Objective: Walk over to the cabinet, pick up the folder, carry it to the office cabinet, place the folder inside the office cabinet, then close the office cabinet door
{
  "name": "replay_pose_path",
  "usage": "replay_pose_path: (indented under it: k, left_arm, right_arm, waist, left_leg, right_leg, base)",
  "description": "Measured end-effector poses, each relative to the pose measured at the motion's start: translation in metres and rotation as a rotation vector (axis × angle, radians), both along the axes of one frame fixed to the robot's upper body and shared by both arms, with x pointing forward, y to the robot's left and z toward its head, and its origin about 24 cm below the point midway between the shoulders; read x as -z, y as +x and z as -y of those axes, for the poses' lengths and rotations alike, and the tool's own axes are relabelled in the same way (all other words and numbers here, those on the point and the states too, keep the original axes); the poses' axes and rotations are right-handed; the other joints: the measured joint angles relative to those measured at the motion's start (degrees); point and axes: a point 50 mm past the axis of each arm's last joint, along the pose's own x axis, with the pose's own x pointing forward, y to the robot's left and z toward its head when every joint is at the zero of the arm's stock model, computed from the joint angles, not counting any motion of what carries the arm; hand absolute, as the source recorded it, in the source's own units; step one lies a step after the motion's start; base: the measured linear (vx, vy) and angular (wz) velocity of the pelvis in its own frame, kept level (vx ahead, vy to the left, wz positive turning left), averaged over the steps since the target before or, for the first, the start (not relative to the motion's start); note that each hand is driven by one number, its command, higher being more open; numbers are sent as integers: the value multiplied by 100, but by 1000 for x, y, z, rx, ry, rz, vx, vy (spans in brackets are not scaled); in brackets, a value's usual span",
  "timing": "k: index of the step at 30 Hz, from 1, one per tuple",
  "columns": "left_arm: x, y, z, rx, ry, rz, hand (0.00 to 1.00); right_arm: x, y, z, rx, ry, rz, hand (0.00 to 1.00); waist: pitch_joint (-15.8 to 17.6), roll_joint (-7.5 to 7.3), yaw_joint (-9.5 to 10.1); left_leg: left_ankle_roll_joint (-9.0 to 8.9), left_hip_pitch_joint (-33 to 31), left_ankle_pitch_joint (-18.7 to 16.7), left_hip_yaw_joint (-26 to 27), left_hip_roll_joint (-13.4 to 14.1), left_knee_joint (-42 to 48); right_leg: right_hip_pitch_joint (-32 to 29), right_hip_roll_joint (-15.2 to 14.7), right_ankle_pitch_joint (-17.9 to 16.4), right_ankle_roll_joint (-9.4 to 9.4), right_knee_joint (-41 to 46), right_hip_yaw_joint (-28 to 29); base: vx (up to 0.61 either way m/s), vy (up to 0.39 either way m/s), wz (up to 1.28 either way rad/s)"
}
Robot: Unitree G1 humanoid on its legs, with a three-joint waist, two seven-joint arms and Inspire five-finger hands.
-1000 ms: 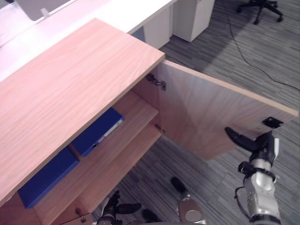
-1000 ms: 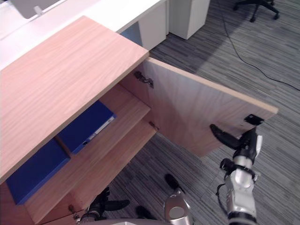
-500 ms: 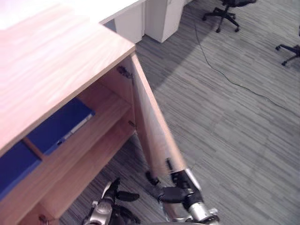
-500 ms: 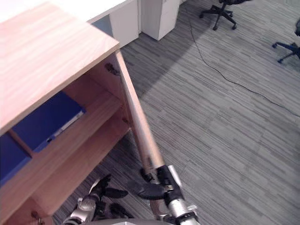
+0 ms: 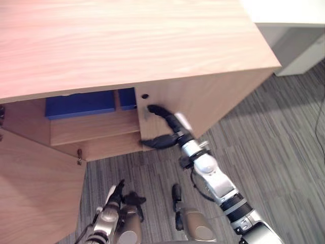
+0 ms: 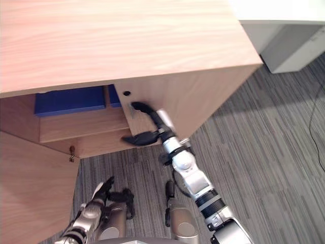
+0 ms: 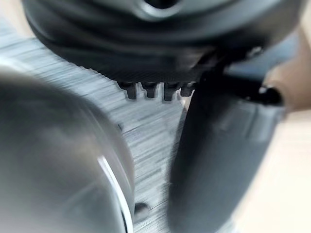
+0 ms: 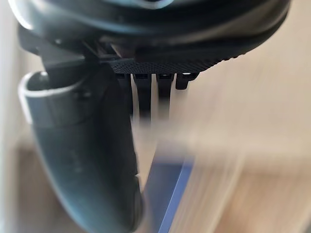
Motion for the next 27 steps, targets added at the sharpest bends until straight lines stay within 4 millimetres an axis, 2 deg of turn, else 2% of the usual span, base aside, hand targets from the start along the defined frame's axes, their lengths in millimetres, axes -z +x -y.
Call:
replay_pose_path:
  k: [3,5,7,11,13,16,17,20,24,27]
  left_arm:
    - [0,-3,-1,-15,-9,17,100]
    - [2,-6,1,-57,-39,21,100]
    - [4,-13,4,-122,-84,34,100]
    - [4,-35,-13,-305,-109,55,100]
    - [0,-48,-28,-436,-123,93,100]
    - [-11,-50,-45,-545,-135,180,100]
    - [-22,-46,-58,-609,-134,262,100]
    - [-47,-40,-87,-648,-70,392,100]
    - [-88,-27,-127,-623,60,539,100]
    - [-127,-13,-158,-596,183,647,100]
  right_arm:
    - [13,-6,14,83,-11,-15,100]
    - [23,-9,20,116,-14,-47,100]
    - [44,-18,28,156,-20,-132,100]
    - [77,-40,20,146,1,-254,100]
    - [97,-53,6,82,-14,-339,100]
    - [118,-64,3,31,-82,-429,100]
    - [128,-70,0,3,-101,-479,100]
    - [135,-73,-11,-36,-111,-517,100]
    - [130,-63,-22,-79,-142,-497,100]
    - [124,-59,-29,-103,-131,-463,100]
  waist:
    - [-37,99,35]
    - [-31,229,52]
    - [-118,390,151]
    - [-142,437,405]
    - [-200,472,575]
    - [-305,587,800]
    - [-345,647,969]
    - [-421,702,1217]
    - [-429,689,1373]
    - [-472,611,1488]
  left_leg:
    - [26,-40,168,-257,-180,-222]
    - [28,-8,303,-469,-305,-396]
    - [-35,38,524,-845,-463,-743]
    - [-109,293,869,-1350,-589,-1292]
    - [-140,396,1059,-1671,-642,-1591]
    - [-130,463,1304,-2112,-720,-1883]
    - [-153,541,1454,-2384,-752,-2101]
    - [-212,582,1639,-2828,-772,-2405]
    - [-317,569,1789,-3437,-825,-2635]
    - [-414,465,1809,-3759,-847,-2636]
  right_leg:
    - [14,-91,-52,35,10,-270]
    - [88,-153,-123,63,19,-477]
    - [151,-241,-327,49,103,-863]
    - [433,-258,-535,56,101,-1346]
    - [576,-244,-673,54,107,-1658]
    - [738,-258,-788,21,107,-2123]
    - [851,-261,-819,1,132,-2397]
    - [889,-257,-1018,-20,311,-2650]
    - [842,-349,-1486,16,827,-2890]
    - [745,-384,-1786,11,1168,-2984]
  base:
    - [57,28,50]
    - [-6,1,66]
    - [-33,-33,93]
    - [3,-78,79]
    - [26,-88,78]
    - [65,-76,97]
    - [72,-74,100]
    - [53,-72,86]
    - [33,-78,85]
    - [-11,-101,51]
